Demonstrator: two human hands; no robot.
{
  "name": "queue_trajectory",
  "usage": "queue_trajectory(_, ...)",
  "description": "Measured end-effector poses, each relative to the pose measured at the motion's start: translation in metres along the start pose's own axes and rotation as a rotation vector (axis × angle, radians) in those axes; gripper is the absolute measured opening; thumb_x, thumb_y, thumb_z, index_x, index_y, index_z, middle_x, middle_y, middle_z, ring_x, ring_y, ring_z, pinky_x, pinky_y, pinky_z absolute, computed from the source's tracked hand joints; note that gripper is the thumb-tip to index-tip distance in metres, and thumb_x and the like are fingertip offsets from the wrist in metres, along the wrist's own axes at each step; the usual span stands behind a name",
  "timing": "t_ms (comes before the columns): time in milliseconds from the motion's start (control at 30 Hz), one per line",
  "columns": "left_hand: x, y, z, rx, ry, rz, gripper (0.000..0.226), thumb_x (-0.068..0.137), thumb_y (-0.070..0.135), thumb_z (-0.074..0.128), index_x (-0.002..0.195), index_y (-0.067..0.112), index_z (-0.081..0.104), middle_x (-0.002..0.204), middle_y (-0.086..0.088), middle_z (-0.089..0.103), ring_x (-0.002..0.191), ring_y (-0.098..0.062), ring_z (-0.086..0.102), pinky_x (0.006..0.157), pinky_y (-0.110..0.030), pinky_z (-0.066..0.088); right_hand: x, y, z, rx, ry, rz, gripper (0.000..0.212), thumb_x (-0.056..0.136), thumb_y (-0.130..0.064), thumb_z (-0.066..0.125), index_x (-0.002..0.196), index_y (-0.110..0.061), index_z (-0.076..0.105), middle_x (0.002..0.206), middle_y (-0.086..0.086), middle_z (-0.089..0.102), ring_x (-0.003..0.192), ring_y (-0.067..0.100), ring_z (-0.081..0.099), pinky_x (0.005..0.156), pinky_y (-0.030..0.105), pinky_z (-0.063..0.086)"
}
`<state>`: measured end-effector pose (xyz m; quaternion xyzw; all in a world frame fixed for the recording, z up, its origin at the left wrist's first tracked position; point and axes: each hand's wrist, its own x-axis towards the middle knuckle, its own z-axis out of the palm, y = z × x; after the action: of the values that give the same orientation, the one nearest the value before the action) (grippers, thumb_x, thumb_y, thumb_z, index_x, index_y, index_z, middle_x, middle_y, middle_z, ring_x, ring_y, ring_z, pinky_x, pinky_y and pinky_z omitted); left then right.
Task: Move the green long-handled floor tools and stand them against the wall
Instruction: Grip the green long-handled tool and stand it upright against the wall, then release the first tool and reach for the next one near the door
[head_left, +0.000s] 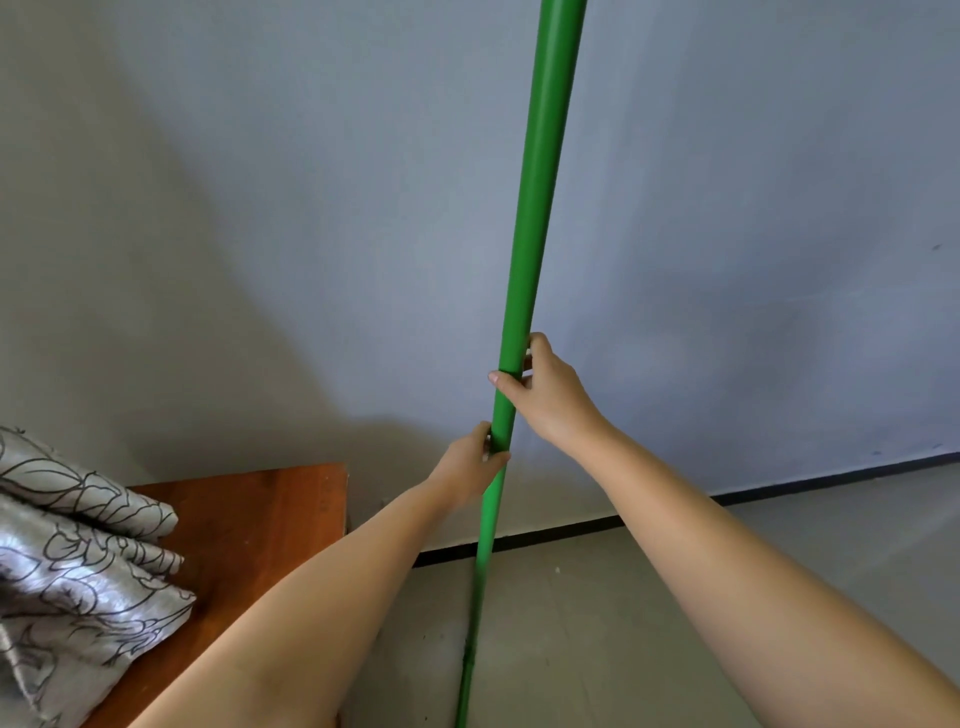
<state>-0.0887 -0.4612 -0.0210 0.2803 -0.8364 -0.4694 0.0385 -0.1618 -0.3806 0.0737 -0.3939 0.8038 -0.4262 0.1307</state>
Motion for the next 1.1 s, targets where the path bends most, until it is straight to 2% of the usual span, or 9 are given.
queue_trajectory(167, -0.022, 0.007, -0.008, -0.038, 0.037, 0.046, 0.043, 0.089, 0.022, 0.050, 0.129, 0.013, 0.036, 0.130, -0.014, 0.053, 0.115, -0.026, 0.054, 0.091, -0.035, 0.045, -0.023, 0.010, -0.019, 0.030, -0.045, 0.077, 0.062, 0.084, -0.036, 0.056, 0.136, -0.018, 0.026, 0.130, 0.009, 0.047, 0.115, 0.024, 0.051, 0.089, 0.030, 0.040)
queue_trajectory(333, -0.082, 0.006, -0.001, -0.051, 0.119, 0.158, 0.044, 0.088, 0.020, 0.054, 0.130, 0.017, 0.039, 0.123, -0.009, 0.057, 0.117, -0.020, 0.053, 0.093, -0.025, 0.041, -0.095, 0.038, -0.044, 0.029, -0.011, 0.091, 0.054, 0.085, -0.037, 0.054, 0.133, -0.025, 0.031, 0.129, 0.001, 0.049, 0.119, 0.014, 0.048, 0.095, 0.031, 0.040)
queue_trajectory(467, -0.134, -0.002, 0.012, -0.089, 0.040, 0.240, 0.040, 0.087, 0.014, 0.056, 0.124, 0.024, 0.044, 0.113, 0.000, 0.061, 0.111, -0.009, 0.056, 0.084, -0.001, 0.042, -0.184, 0.076, -0.050, 0.083, 0.057, 0.196, 0.049, 0.085, -0.034, 0.055, 0.129, -0.031, 0.035, 0.127, -0.006, 0.050, 0.118, 0.007, 0.047, 0.103, 0.033, 0.037)
queue_trajectory(600, -0.185, -0.003, 0.031, -0.121, -0.049, 0.295, 0.038, 0.085, 0.017, 0.056, 0.113, 0.040, 0.044, 0.110, 0.011, 0.062, 0.106, 0.002, 0.057, 0.091, -0.007, 0.043, -0.276, 0.100, -0.043, 0.152, 0.132, 0.332, 0.047, 0.084, -0.029, 0.056, 0.125, -0.038, 0.035, 0.126, -0.013, 0.049, 0.120, -0.001, 0.043, 0.105, 0.028, 0.032)
queue_trajectory(700, -0.217, -0.002, 0.054, -0.144, -0.092, 0.270, 0.038, 0.078, 0.031, 0.053, 0.116, 0.036, 0.046, 0.107, 0.014, 0.064, 0.106, 0.004, 0.056, 0.090, -0.005, 0.042, -0.335, 0.106, -0.039, 0.217, 0.223, 0.448, 0.044, 0.083, -0.029, 0.057, 0.117, -0.047, 0.036, 0.123, -0.022, 0.048, 0.121, -0.003, 0.042, 0.105, 0.028, 0.031)
queue_trajectory(767, -0.230, -0.003, 0.074, -0.163, -0.081, 0.237, 0.036, 0.080, 0.026, 0.055, 0.114, 0.036, 0.048, 0.106, 0.014, 0.064, 0.106, 0.005, 0.056, 0.088, -0.003, 0.043, -0.365, 0.110, -0.038, 0.242, 0.331, 0.524, 0.039, 0.082, -0.032, 0.056, 0.109, -0.053, 0.037, 0.120, -0.023, 0.050, 0.120, 0.001, 0.045, 0.103, 0.029, 0.033)
queue_trajectory(833, -0.238, -0.001, 0.100, -0.178, -0.055, 0.211, 0.038, 0.084, 0.015, 0.056, 0.108, 0.043, 0.047, 0.106, 0.013, 0.064, 0.104, 0.005, 0.057, 0.086, -0.002, 0.043, -0.390, 0.115, -0.041, 0.260, 0.435, 0.593, 0.037, 0.075, -0.043, 0.052, 0.108, -0.053, 0.038, 0.119, -0.019, 0.052, 0.119, 0.004, 0.048, 0.101, 0.029, 0.034)
queue_trajectory(900, -0.243, 0.007, 0.126, -0.171, -0.067, 0.197, 0.042, 0.084, 0.013, 0.056, 0.106, 0.047, 0.045, 0.108, 0.012, 0.062, 0.104, 0.005, 0.057, 0.086, -0.001, 0.043, -0.410, 0.121, -0.049, 0.264, 0.485, 0.646, 0.047, 0.070, -0.052, 0.048, 0.115, -0.047, 0.037, 0.122, -0.015, 0.051, 0.119, 0.003, 0.046, 0.100, 0.028, 0.034)
queue_trajectory(1100, -0.238, 0.059, 0.205, -0.119, -0.232, 0.276, 0.046, 0.083, 0.016, 0.059, 0.108, 0.050, 0.043, 0.111, 0.014, 0.060, 0.107, 0.004, 0.056, 0.091, -0.017, 0.044, -0.457, 0.157, -0.106, 0.257, 0.665, 0.712, 0.047, 0.071, -0.050, 0.048, 0.116, -0.045, 0.035, 0.124, -0.013, 0.050, 0.119, 0.003, 0.046, 0.097, 0.027, 0.032)
